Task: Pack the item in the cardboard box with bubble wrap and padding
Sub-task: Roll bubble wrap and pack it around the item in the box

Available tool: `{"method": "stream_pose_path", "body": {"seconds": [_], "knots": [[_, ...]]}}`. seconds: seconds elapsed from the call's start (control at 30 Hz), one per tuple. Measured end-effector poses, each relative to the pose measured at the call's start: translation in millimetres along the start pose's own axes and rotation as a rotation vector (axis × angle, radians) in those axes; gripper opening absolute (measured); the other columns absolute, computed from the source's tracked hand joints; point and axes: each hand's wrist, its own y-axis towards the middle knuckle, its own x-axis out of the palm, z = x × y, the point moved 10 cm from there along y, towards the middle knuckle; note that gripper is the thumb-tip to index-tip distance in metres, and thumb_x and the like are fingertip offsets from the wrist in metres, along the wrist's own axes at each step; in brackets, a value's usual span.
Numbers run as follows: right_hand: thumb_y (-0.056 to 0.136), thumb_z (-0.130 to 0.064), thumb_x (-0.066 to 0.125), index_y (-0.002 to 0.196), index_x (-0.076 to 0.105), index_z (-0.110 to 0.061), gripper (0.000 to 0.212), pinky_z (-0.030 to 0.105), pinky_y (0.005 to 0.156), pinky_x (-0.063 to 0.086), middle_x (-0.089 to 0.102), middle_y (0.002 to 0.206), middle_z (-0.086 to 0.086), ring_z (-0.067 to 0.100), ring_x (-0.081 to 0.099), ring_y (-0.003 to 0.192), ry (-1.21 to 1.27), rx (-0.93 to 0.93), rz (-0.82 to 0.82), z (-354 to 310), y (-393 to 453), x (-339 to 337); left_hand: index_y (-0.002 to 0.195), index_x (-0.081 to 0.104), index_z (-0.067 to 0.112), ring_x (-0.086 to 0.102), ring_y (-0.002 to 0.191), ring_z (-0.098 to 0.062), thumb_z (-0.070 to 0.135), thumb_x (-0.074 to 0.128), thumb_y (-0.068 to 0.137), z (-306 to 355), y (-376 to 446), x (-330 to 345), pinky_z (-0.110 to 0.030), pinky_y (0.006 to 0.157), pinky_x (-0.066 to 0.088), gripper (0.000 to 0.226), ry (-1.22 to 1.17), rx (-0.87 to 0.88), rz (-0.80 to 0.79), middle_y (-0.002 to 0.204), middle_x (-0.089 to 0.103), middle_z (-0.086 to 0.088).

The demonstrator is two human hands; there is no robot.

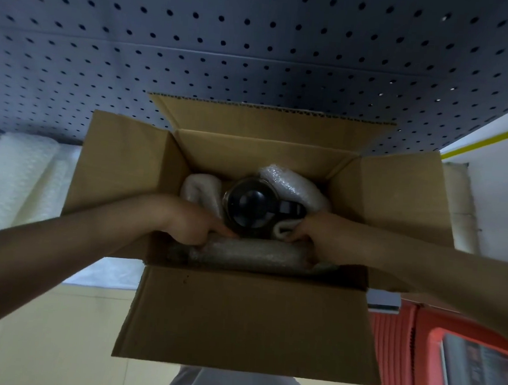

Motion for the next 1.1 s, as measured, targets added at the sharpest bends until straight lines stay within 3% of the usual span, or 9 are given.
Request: {"method": "stream_pose_path", "body": {"seconds": [0.2,0.37,0.5,0.7,0.87,0.93,1.03,1.1], "knots": [[0.080,-0.005,0.068,0.138,0.049,-0.022,0.063,0.030,0.106,0.041,0.049,0.143,0.004,0.022,0.050,0.127,-0.002,0.008,0.031,1.5,-3.4,1.7,0.147,0.025,0.043,0.029,0.141,-0.016,0.006,0.043,0.096,1.9,-4.9,3.6,-0.025,0.110,0.027,0.065,0.000,0.032,-0.014,0.157,0.027,0.007],[0.079,-0.016,0.068,0.140,0.042,-0.031,0.069,0.038,0.097,0.050,0.052,0.138,-0.003,0.019,0.057,0.116,0.011,-0.005,-0.069,-1.7,-23.1,-9.7,0.148,0.021,0.041,0.031,0.141,-0.018,0.013,0.047,0.095,2.8,-23.3,-7.1,-0.025,0.108,0.030,0.066,0.030,0.016,0.059,0.157,0.026,0.005],[0.080,-0.017,0.073,0.140,0.040,-0.030,0.070,0.033,0.101,0.047,0.048,0.135,-0.009,0.011,0.050,0.119,0.187,0.012,-0.094,-12.5,-54.6,-33.7,0.145,0.032,0.043,0.041,0.134,-0.015,0.024,0.056,0.092,2.8,-55.3,-23.8,-0.029,0.105,0.034,0.062,-0.020,0.047,0.184,0.150,0.040,0.007],[0.080,-0.019,0.074,0.134,0.044,-0.033,0.063,0.033,0.099,0.048,0.050,0.112,-0.017,0.007,0.054,0.108,0.195,-0.071,0.011,-42.8,-77.6,-66.5,0.135,0.048,0.041,0.051,0.125,-0.009,0.022,0.061,0.091,4.7,-105.2,-34.6,-0.024,0.103,0.040,0.050,-0.116,0.073,0.277,0.138,0.054,0.010],[0.082,-0.027,0.072,0.135,0.044,-0.033,0.061,0.022,0.096,0.046,0.052,0.126,-0.012,0.004,0.054,0.108,0.159,-0.085,0.024,-78.8,-86.2,-69.3,0.131,0.057,0.031,0.055,0.123,-0.012,0.022,0.060,0.091,-12.6,-142.6,-29.8,-0.034,0.108,0.041,0.041,-0.234,0.085,0.330,0.132,0.060,0.006],[0.085,-0.034,0.068,0.138,0.042,-0.032,0.059,0.016,0.091,0.043,0.050,0.132,-0.012,0.004,0.051,0.110,0.110,-0.090,0.034,-101.7,-87.9,-70.6,0.127,0.060,0.035,0.057,0.119,-0.004,0.025,0.061,0.092,-28.2,-157.3,-28.3,-0.028,0.106,0.044,0.036,-0.253,0.116,0.359,0.127,0.063,0.011],[0.090,-0.033,0.061,0.138,0.045,-0.026,0.051,0.020,0.092,0.044,0.053,0.130,-0.009,0.007,0.054,0.110,0.042,-0.129,0.100,-150.9,-84.0,-78.3,0.121,0.062,0.039,0.056,0.103,0.019,0.021,0.060,0.093,-59.7,-178.9,-28.4,-0.002,0.086,0.043,0.034,-0.298,0.140,0.404,0.114,0.063,0.026],[0.092,-0.028,0.059,0.133,0.050,-0.026,0.042,0.022,0.089,0.046,0.059,0.123,-0.008,0.008,0.058,0.105,0.037,-0.168,0.169,-187.7,-76.6,-87.3,0.119,0.063,0.038,0.056,0.100,0.020,0.019,0.060,0.093,-83.2,-195.0,-33.2,0.000,0.086,0.043,0.032,-0.297,0.153,0.478,0.111,0.062,0.029]]}}
